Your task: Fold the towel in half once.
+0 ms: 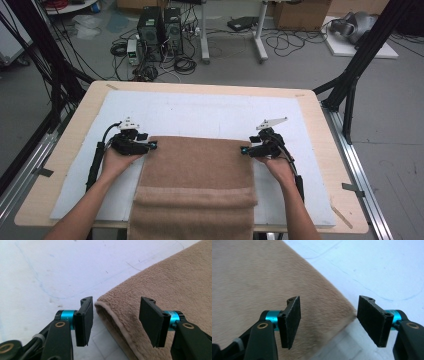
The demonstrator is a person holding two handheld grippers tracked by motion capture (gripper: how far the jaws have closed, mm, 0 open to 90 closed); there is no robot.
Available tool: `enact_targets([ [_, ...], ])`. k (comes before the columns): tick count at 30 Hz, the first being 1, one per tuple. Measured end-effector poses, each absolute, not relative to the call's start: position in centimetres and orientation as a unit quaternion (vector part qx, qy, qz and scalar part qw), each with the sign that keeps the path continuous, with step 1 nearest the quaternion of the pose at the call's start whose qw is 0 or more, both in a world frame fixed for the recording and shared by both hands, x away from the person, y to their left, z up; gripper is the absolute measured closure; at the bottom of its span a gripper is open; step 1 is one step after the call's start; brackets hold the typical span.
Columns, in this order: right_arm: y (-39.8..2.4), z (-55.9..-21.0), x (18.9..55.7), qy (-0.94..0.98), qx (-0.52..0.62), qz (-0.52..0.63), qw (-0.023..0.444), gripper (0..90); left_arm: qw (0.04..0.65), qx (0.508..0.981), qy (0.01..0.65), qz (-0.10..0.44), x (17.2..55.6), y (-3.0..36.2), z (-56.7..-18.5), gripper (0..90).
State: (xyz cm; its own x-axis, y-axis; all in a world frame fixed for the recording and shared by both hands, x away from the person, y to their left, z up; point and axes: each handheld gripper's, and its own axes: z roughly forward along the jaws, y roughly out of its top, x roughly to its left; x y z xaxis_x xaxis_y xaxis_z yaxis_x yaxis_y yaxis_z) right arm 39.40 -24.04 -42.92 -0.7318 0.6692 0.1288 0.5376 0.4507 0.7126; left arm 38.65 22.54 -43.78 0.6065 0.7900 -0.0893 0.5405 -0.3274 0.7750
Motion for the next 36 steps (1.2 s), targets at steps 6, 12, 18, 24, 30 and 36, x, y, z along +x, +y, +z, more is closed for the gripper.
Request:
enact_targets([
  [6,-23.3,-43.9,40.0,0.864,0.345,0.358,0.077,61.9,0.399,0.815,0.400,0.128,39.4,22.0,-44.4,65.8],
  [12,-22.7,-42.5,40.7,0.869,0.321,0.371,0.066,80.3,0.413,0.802,0.402,0.155,39.6,22.2,-43.2,81.3],
  [18,-22.6,-37.4,42.6,0.851,0.321,0.396,0.125,80.7,0.438,0.778,0.404,0.198,41.9,22.4,-37.7,82.0],
  [24,-22.4,-31.2,45.1,0.841,0.308,0.410,0.170,80.6,0.463,0.753,0.397,0.244,44.7,22.4,-31.4,82.1],
  [30,-22.6,-28.7,47.2,0.824,0.330,0.420,0.190,62.6,0.445,0.758,0.406,0.249,46.2,22.3,-30.5,67.3],
  [36,-22.7,-31.8,46.5,0.838,0.336,0.401,0.154,50.6,0.437,0.773,0.405,0.220,44.9,22.7,-33.7,62.8],
])
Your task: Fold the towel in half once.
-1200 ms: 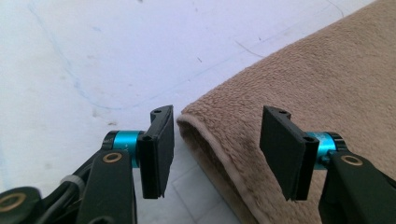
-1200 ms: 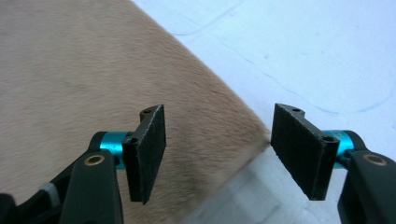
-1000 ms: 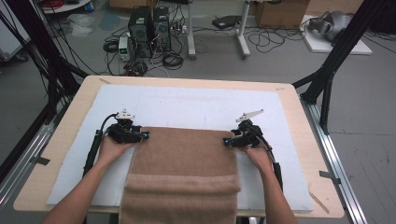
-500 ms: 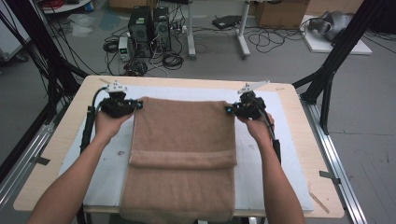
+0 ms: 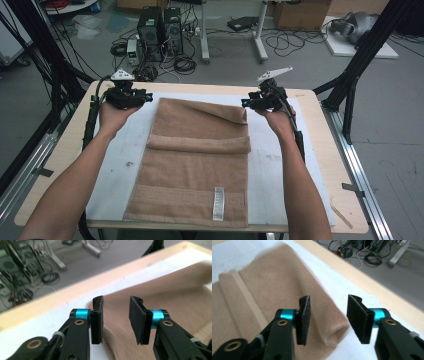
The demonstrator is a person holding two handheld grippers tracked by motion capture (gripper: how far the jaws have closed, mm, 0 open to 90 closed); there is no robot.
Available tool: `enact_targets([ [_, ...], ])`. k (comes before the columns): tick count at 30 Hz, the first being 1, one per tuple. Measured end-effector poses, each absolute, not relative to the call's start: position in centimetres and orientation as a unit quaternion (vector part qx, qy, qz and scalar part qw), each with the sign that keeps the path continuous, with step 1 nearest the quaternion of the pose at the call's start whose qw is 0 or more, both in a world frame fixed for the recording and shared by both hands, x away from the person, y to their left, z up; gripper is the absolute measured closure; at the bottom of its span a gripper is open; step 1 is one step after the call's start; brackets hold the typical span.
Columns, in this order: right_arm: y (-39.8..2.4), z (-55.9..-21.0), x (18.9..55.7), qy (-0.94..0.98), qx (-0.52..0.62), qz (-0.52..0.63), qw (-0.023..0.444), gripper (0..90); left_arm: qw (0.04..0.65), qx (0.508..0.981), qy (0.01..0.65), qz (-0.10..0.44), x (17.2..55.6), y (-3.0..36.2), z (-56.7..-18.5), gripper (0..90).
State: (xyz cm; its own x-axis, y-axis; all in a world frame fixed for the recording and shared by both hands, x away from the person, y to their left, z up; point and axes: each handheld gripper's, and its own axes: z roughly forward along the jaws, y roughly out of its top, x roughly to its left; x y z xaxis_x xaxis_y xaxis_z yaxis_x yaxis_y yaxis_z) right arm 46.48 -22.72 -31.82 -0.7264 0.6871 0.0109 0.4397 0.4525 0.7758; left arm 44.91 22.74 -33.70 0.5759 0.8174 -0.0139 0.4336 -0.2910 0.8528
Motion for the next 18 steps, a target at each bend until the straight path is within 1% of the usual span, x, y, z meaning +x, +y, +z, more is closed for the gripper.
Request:
enact_targets([
  [1,-22.7,-32.4,46.2,0.842,0.339,0.394,0.147,48.9,0.435,0.775,0.403,0.217,44.5,22.6,-34.2,62.2],
  [7,-22.9,-35.3,44.1,0.846,0.338,0.391,0.127,46.3,0.422,0.796,0.388,0.196,42.5,22.4,-36.8,57.9],
  [8,-22.9,-35.5,43.9,0.848,0.340,0.388,0.125,44.7,0.417,0.799,0.388,0.195,42.2,22.4,-37.3,57.8],
  [9,-22.8,-35.9,43.6,0.852,0.346,0.375,0.113,43.2,0.415,0.801,0.387,0.191,42.0,22.5,-37.6,57.2],
  [11,-22.8,-36.5,42.9,0.853,0.334,0.385,0.112,46.8,0.410,0.806,0.384,0.185,41.6,22.5,-38.3,57.5],
  [16,-23.0,-38.4,41.5,0.854,0.339,0.382,0.098,49.9,0.385,0.827,0.381,0.152,41.2,22.3,-40.1,58.5],
  [18,-23.1,-39.3,40.9,0.855,0.344,0.378,0.093,51.6,0.389,0.827,0.376,0.152,40.9,22.1,-40.8,60.8],
])
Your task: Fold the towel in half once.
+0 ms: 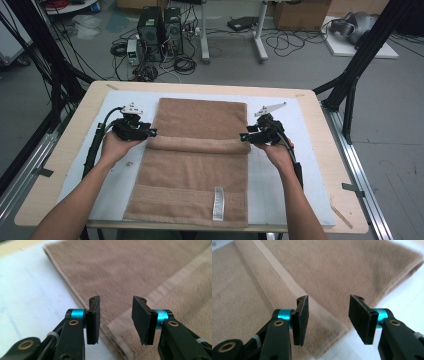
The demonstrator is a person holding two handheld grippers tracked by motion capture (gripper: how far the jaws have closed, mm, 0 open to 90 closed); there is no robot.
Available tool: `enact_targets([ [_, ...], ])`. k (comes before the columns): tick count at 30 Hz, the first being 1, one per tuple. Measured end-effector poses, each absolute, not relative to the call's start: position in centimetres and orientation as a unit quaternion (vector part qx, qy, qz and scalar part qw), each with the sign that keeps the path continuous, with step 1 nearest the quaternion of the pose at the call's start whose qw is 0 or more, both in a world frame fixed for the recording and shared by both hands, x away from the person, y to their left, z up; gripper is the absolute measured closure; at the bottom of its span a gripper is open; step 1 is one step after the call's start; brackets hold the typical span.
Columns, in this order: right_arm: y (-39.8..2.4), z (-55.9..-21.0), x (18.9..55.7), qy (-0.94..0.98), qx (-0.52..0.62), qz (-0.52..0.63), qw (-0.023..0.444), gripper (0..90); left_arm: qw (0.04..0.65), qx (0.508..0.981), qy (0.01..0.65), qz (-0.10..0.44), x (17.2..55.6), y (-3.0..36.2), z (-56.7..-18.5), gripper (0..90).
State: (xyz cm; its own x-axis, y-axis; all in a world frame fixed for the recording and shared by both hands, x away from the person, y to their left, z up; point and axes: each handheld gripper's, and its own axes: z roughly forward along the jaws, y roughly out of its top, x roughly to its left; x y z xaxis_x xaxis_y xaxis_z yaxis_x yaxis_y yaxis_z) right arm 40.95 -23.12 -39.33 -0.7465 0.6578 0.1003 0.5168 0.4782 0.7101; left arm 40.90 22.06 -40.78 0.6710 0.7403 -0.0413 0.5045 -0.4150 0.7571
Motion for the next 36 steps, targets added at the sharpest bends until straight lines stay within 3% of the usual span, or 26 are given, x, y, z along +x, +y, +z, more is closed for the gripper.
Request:
enact_targets([
  [7,-22.8,-41.8,40.5,0.860,0.350,0.363,0.075,53.7,0.381,0.829,0.386,0.134,40.5,21.7,-43.3,60.8],
  [10,-22.6,-42.9,40.5,0.864,0.354,0.354,0.064,58.2,0.381,0.832,0.381,0.134,40.6,21.6,-43.4,64.9],
  [15,-22.4,-43.1,40.2,0.865,0.341,0.363,0.054,80.3,0.377,0.837,0.372,0.136,40.5,21.4,-43.3,84.9],
  [17,-22.4,-42.9,40.1,0.868,0.334,0.365,0.050,83.1,0.377,0.837,0.370,0.140,40.3,21.4,-43.1,86.8],
  [27,-22.7,-40.0,38.2,0.863,0.300,0.403,0.060,83.9,0.423,0.818,0.358,0.153,38.2,22.8,-40.0,87.5],
  [34,-22.5,-38.0,34.2,0.876,0.247,0.409,0.059,83.0,0.423,0.834,0.308,0.174,32.8,23.7,-38.3,88.3],
  [36,-22.6,-37.9,33.1,0.880,0.236,0.408,0.058,78.2,0.434,0.833,0.299,0.171,31.2,24.4,-38.4,87.7],
])
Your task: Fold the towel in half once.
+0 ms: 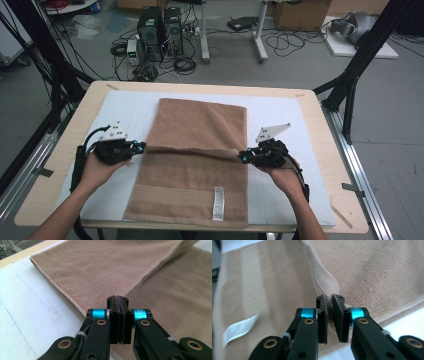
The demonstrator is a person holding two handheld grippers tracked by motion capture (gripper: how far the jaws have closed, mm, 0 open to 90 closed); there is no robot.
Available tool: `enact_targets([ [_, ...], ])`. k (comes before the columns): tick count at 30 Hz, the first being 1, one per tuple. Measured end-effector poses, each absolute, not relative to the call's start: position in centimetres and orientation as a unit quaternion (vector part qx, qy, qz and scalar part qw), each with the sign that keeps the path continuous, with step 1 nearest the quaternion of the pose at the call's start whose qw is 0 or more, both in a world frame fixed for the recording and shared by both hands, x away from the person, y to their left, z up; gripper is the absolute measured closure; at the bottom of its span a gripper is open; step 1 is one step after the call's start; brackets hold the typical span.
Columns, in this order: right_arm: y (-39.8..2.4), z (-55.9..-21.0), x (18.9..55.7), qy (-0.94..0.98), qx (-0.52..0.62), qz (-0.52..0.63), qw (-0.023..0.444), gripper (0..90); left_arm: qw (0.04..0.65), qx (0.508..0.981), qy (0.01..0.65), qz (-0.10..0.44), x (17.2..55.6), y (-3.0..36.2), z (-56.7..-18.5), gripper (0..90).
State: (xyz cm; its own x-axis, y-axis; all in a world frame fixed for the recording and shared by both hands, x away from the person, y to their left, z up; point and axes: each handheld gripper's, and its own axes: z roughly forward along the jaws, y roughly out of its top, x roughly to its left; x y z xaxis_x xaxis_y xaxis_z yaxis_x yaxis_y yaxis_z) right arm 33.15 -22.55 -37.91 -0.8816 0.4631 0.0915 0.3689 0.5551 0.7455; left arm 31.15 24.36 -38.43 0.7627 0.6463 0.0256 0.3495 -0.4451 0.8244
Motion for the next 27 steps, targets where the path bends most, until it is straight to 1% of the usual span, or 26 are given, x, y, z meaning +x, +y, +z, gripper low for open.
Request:
enact_targets([
  [1,-22.6,-37.9,32.4,0.880,0.231,0.411,0.051,77.5,0.430,0.836,0.296,0.171,30.5,24.6,-38.5,84.1],
  [2,-22.6,-37.9,32.0,0.880,0.223,0.416,0.044,74.1,0.429,0.837,0.293,0.170,30.0,24.9,-38.6,80.7],
  [4,-22.7,-37.8,31.4,0.878,0.219,0.423,0.049,70.2,0.426,0.838,0.295,0.170,29.6,25.1,-39.0,74.5],
  [8,-22.6,-38.3,31.9,0.884,0.221,0.408,0.050,66.4,0.421,0.838,0.303,0.167,30.7,24.8,-40.0,71.6],
  [11,-22.4,-39.7,32.8,0.890,0.237,0.387,0.047,64.5,0.414,0.837,0.318,0.166,32.1,24.4,-40.8,69.6],
  [13,-22.3,-40.8,33.3,0.890,0.248,0.381,0.040,63.9,0.415,0.833,0.331,0.155,33.1,24.2,-41.5,68.1],
  [15,-22.1,-41.8,33.7,0.890,0.261,0.372,0.034,62.2,0.398,0.840,0.339,0.143,33.9,24.0,-42.4,66.6],
  [18,-21.6,-42.8,34.0,0.902,0.258,0.347,0.027,61.0,0.373,0.854,0.345,0.114,34.5,23.7,-43.6,57.3],
  [19,-21.5,-43.0,33.9,0.902,0.257,0.344,0.031,61.0,0.379,0.851,0.344,0.116,34.4,23.7,-43.8,56.3],
  [20,-21.5,-43.1,33.8,0.901,0.257,0.347,0.033,61.4,0.381,0.850,0.343,0.122,34.3,23.8,-43.9,56.6],
  [21,-21.6,-43.2,33.8,0.899,0.261,0.351,0.032,63.2,0.383,0.849,0.342,0.127,34.2,23.8,-44.0,59.1],
  [24,-21.8,-43.5,33.8,0.895,0.264,0.356,0.038,72.1,0.388,0.847,0.336,0.135,33.9,23.8,-44.1,71.0],
  [25,-21.8,-43.5,33.8,0.896,0.264,0.356,0.041,75.1,0.386,0.850,0.331,0.138,33.8,23.7,-44.1,78.4],
  [27,-21.7,-43.5,33.8,0.896,0.260,0.358,0.038,83.2,0.379,0.853,0.324,0.152,33.5,23.3,-44.0,83.4],
])
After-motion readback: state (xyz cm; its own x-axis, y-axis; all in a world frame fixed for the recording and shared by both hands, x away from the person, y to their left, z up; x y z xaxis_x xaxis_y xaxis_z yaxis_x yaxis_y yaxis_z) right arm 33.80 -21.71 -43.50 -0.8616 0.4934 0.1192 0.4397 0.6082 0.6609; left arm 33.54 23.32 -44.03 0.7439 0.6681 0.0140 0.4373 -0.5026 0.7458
